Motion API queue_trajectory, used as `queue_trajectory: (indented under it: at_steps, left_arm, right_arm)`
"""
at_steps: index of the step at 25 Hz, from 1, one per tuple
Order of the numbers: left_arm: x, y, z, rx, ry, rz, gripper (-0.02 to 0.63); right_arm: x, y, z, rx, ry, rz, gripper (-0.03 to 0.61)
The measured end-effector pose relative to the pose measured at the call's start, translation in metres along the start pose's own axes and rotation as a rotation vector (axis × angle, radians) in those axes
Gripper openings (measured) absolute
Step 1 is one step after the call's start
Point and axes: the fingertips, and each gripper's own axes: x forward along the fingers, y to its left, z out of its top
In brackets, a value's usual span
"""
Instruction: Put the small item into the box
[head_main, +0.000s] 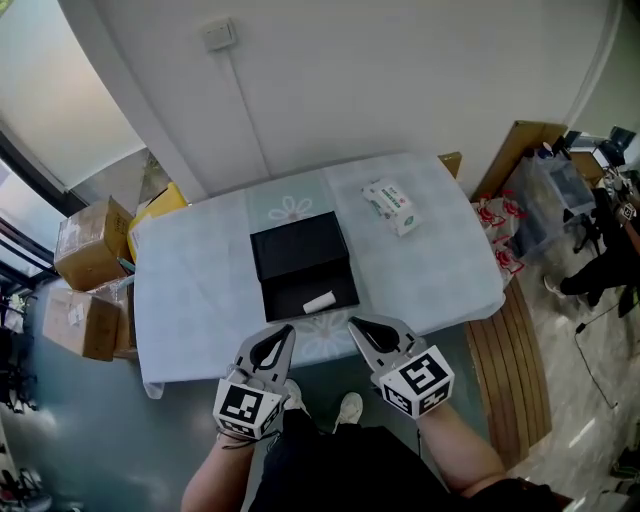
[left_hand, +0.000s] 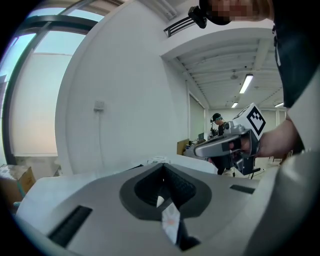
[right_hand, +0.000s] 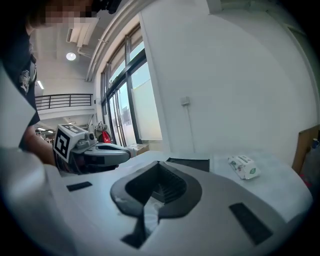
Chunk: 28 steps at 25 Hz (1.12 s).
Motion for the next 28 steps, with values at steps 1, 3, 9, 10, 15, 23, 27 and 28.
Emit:
queue_trajectory:
  at_steps: [1, 3, 9, 10, 15, 23, 27, 28]
  left_arm:
    - [-0.007, 0.001, -0.002, -0.005, 0.004, 0.007, 0.008]
    - [-0.020, 0.003, -0.006, -0.016, 0.004, 0.008, 0.008]
    - [-0.053, 0.004, -0.017, -0.015, 0.018, -0.040, 0.008]
    - [-0.057, 0.005, -0.018, -0.013, 0.019, -0.054, 0.008]
    - [-0.076, 0.011, -0.019, -0.017, 0.010, -0.123, 0.008]
    - [-0.095, 0.004, -0.019, -0.011, -0.026, -0.219, 0.008]
    - [-0.104, 0.000, -0.019, -0.004, -0.031, -0.250, 0.008]
    - [-0.106, -0.001, -0.020, -0.003, -0.034, -0.256, 0.008]
  right_arm:
    - [0.002, 0.006, 0.000, 0.000, 0.001, 0.009, 0.009]
    - [0.007, 0.019, -0.002, -0.001, 0.004, 0.026, 0.009]
    - [0.022, 0.056, -0.009, 0.008, 0.011, 0.032, 0.009]
    - [0.025, 0.062, -0.009, 0.011, 0.012, 0.027, 0.009]
    - [0.032, 0.090, -0.013, 0.028, 0.014, -0.015, 0.009]
    - [0.017, 0.117, -0.018, 0.023, 0.019, -0.113, 0.009]
    - [0.008, 0.126, -0.019, 0.028, 0.009, -0.154, 0.009]
    - [0.006, 0.129, -0.021, 0.029, 0.008, -0.162, 0.009]
